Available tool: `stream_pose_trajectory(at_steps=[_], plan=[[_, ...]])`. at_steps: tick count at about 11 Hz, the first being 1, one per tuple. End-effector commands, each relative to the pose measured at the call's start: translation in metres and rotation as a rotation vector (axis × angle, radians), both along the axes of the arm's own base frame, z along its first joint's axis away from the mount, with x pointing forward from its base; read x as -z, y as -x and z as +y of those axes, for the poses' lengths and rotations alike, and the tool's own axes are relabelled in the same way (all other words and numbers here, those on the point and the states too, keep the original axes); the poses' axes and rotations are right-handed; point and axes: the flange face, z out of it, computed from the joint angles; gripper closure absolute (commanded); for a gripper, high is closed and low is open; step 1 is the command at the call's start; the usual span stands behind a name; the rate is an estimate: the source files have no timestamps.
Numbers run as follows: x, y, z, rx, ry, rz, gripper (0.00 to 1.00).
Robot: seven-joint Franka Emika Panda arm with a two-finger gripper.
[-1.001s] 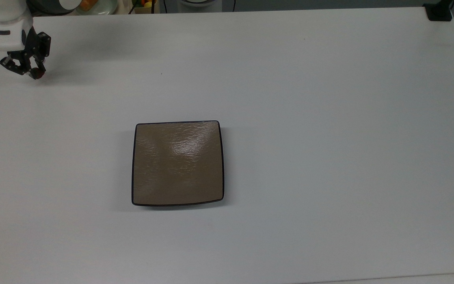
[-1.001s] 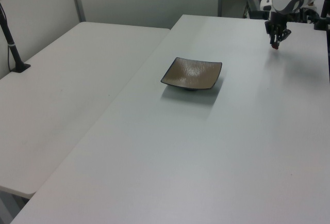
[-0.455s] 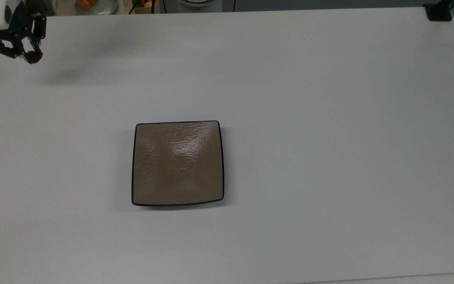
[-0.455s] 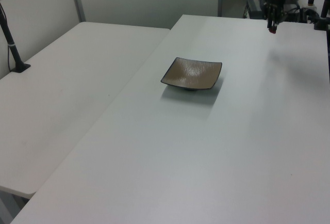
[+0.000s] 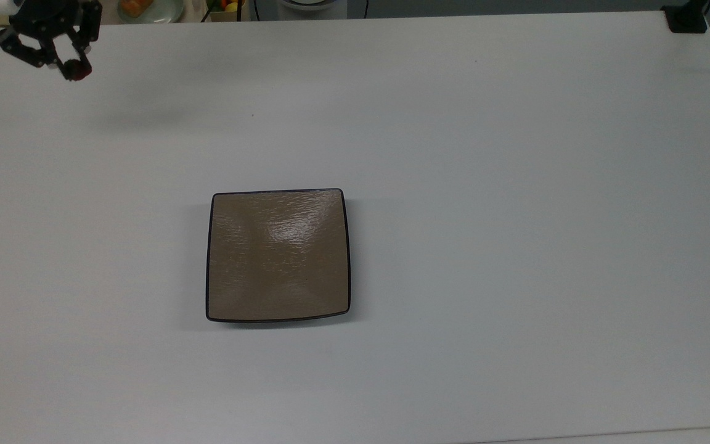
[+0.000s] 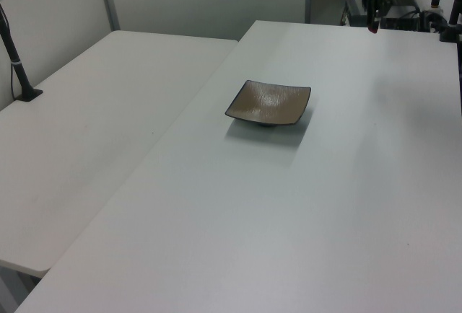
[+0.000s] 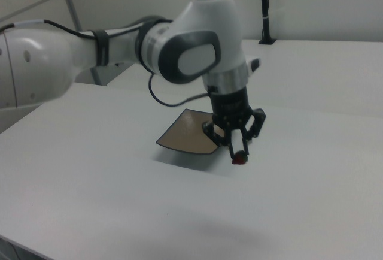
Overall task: Strawberries on a ceramic plate
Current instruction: 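Lift the strawberry and carry it toward the brown plate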
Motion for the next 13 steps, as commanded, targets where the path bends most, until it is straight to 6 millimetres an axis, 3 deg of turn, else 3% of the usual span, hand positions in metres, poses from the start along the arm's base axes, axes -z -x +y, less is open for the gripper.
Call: stream_pose_trajectory(at_steps=[1, 4, 8, 10, 11, 13], plan=[[-0.04, -0.003, 0.038, 0.098, -0.024, 0.023, 1.0], [-0.058, -0.017, 0.093, 0.242, -0.056, -0.01, 1.0], [-0.057, -0.039, 0.172, 0.381, -0.104, -0.03, 1.0], [-0.054, -0.053, 0.204, 0.418, -0.144, -0.073, 1.0], [-0.043, -0.064, 0.221, 0.449, -0.155, -0.093, 1.0], [-0.027, -0.08, 0.234, 0.494, -0.171, -0.136, 1.0]])
